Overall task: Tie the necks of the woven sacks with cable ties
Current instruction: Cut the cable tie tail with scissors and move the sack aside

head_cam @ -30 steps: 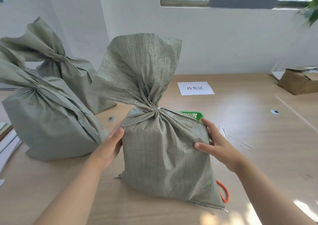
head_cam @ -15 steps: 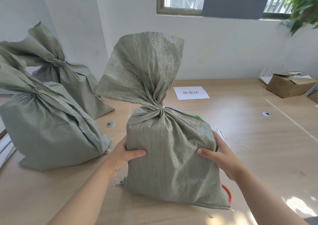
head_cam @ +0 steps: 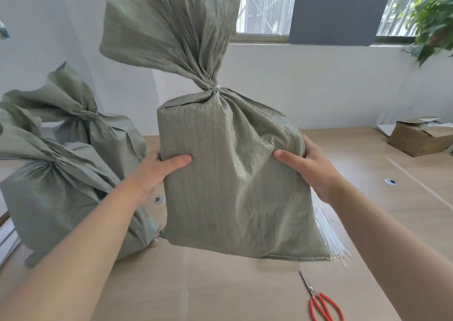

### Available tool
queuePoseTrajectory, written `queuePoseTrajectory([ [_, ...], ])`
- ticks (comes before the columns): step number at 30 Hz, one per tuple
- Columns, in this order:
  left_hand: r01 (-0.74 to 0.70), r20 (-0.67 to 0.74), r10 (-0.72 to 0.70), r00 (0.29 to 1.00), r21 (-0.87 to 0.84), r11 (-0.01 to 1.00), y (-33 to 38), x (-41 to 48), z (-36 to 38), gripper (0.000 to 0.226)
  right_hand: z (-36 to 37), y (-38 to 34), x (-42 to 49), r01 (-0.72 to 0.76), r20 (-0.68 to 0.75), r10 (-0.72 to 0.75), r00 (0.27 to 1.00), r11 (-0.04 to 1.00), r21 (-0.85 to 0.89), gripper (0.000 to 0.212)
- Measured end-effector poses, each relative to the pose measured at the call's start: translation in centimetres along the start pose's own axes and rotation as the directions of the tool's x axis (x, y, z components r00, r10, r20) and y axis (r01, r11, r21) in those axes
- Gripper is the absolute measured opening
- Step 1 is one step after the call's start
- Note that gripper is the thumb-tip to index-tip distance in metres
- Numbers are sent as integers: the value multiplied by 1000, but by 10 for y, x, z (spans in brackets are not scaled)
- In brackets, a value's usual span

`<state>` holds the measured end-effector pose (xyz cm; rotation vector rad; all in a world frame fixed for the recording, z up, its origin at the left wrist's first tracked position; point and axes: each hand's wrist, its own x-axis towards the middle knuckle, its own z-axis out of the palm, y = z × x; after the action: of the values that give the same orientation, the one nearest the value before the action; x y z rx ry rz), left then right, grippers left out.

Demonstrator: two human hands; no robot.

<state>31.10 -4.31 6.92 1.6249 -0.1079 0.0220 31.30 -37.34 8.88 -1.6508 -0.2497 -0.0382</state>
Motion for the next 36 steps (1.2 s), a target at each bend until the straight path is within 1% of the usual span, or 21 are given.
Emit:
queuePoseTrajectory([
  [3, -22, -54, 23, 998, 19, 1000, 17, 32, 8, 109, -18, -8, 42, 12, 19, -12, 1000, 1000, 17, 48],
  [5, -36, -84, 40, 996, 44, 998, 25, 55, 19, 110, -34, -11, 70, 12, 63, -13, 998, 1000, 14, 43],
  [7, -33, -101, 40, 994, 69, 997, 29, 78, 32, 101, -51, -12, 99, 15, 123, -16, 992, 1000, 10, 36],
  [8, -24, -119, 32, 992, 75, 997, 30, 91, 38, 93, -59, -11, 113, 17, 141, -18, 990, 1000, 8, 33],
  [10, 2, -160, 12, 987, 92, 996, 32, 115, 48, 78, -74, -9, 142, 22, 169, -24, 985, 1000, 12, 32],
  [11, 16, -175, 4, 985, 112, 994, 33, 126, 53, 77, -81, -7, 155, 18, 185, -21, 982, 1000, 18, 34],
  [12, 30, -188, -4, 982, 135, 990, 33, 137, 57, 80, -87, -4, 169, 10, 206, -15, 978, 1000, 22, 36],
  [15, 70, -243, -23, 970, 185, 980, 27, 166, 63, 99, -97, 9, 208, -16, 247, 13, 969, 1000, 11, 42],
  [16, 74, -264, -21, 964, 193, 979, 24, 177, 63, 98, -98, 14, 221, -25, 254, 23, 967, 1000, 4, 44],
  [18, 62, -274, -3, 962, 206, 977, 20, 197, 64, 80, -97, 25, 246, -42, 259, 48, 965, 999, -27, 42],
  [19, 57, -269, 4, 963, 219, 974, 17, 208, 63, 72, -96, 31, 258, -49, 256, 59, 965, 998, -44, 40],
  [23, 30, -227, 41, 973, 300, 953, -3, 263, 49, 55, -82, 64, 311, -67, 214, 84, 973, 994, -88, 38],
  [25, 35, -230, 43, 972, 325, 945, -21, 291, 39, 55, -71, 82, 336, -80, 171, 96, 981, 992, -93, 33],
  [28, 41, -238, 36, 971, 311, 950, -54, 329, 20, 55, -50, 105, 373, -71, 107, 86, 991, 988, -137, 30],
  [30, 44, -266, 39, 963, 301, 953, -70, 347, 12, 51, -40, 113, 390, -48, 63, 60, 996, 984, -169, 31],
  [33, 50, -301, 45, 953, 301, 952, -95, 385, 1, 39, -24, 137, 422, -26, -11, 25, 1000, 975, -221, 36],
  [34, 44, -307, 52, 950, 298, 954, -104, 397, -2, 38, -21, 147, 432, -25, -21, 21, 1000, 970, -242, 37],
  [36, 35, -310, 64, 949, 303, 952, -121, 417, -6, 43, -15, 167, 450, -42, -33, 34, 999, 960, -276, 37],
])
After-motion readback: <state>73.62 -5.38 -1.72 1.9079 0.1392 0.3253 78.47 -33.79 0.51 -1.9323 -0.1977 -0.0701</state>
